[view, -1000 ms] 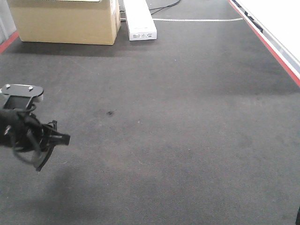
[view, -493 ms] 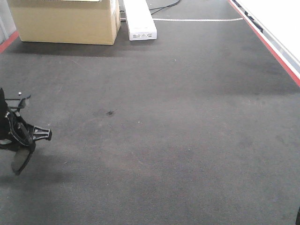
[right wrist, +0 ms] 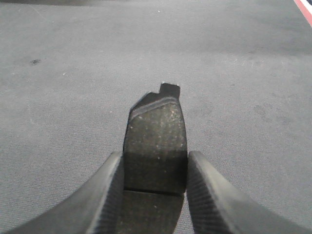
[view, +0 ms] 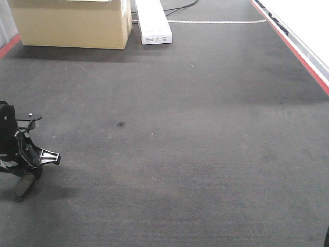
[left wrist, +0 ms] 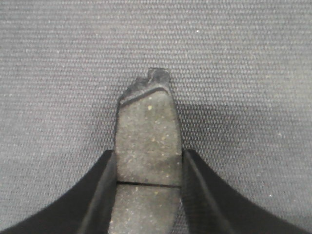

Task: Move and align brake pads A on conveyor
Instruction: 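Lower the left gripper to the belt and release its brake pad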

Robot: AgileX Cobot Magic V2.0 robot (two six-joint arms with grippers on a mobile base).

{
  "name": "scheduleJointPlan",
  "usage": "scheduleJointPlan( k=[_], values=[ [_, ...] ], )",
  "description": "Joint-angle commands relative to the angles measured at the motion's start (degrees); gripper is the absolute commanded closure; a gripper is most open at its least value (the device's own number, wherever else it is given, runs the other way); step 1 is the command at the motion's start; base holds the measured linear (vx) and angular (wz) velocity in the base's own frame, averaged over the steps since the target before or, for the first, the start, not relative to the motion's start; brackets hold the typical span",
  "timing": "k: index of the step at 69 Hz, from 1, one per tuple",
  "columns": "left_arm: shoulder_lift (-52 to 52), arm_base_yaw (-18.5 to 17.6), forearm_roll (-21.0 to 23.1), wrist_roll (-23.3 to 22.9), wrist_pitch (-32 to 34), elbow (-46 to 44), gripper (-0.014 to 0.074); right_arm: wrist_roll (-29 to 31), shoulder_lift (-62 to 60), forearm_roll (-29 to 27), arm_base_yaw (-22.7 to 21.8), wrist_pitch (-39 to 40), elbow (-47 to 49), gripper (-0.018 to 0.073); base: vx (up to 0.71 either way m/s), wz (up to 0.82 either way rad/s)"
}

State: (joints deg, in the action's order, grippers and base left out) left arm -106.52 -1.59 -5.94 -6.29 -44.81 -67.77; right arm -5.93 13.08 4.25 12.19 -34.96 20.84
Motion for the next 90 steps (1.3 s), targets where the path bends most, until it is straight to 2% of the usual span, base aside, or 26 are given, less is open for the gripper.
scheduleJointPlan(
  k=[1, 9, 26, 34, 46, 73, 90],
  values=[
    [2.6, 0.0, -0.1, -0.1, 0.9, -1.7, 0.0546, 0.3, 0.7, 0.6, -0.2, 5.4, 1.6, 0.0566, 0.0, 0.0],
    [2.6, 0.0, -0.1, -0.1, 0.9, -1.7, 0.0461, 0.3, 0.7, 0.6, -0.2, 5.4, 1.6, 0.0566, 0.0, 0.0],
    [3.5, 0.0, -0.1, 1.0, 0.3, -2.2, 0.0135, 0.3, 0.7, 0.6, -0.2, 5.4, 1.6, 0.0566, 0.0, 0.0],
    [5.5, 0.0, -0.1, 1.1, 0.0, -3.7, 0.0048, 0.3, 0.7, 0.6, -0.2, 5.4, 1.6, 0.0566, 0.0, 0.0],
    [12.0, 0.0, -0.1, 1.4, 2.6, -4.4, 0.0043, 0.3, 0.7, 0.6, -0.2, 5.4, 1.6, 0.0566, 0.0, 0.0],
    [31.6, -0.1, -1.2, 1.4, 4.1, -4.0, 0.0055, 0.3, 0.7, 0.6, -0.2, 5.4, 1.6, 0.0566, 0.0, 0.0],
    [47.3, -0.1, -1.4, 1.4, 12.0, 8.2, 0.0055, 0.3, 0.7, 0.6, -0.2, 5.4, 1.6, 0.0566, 0.0, 0.0]
  ],
)
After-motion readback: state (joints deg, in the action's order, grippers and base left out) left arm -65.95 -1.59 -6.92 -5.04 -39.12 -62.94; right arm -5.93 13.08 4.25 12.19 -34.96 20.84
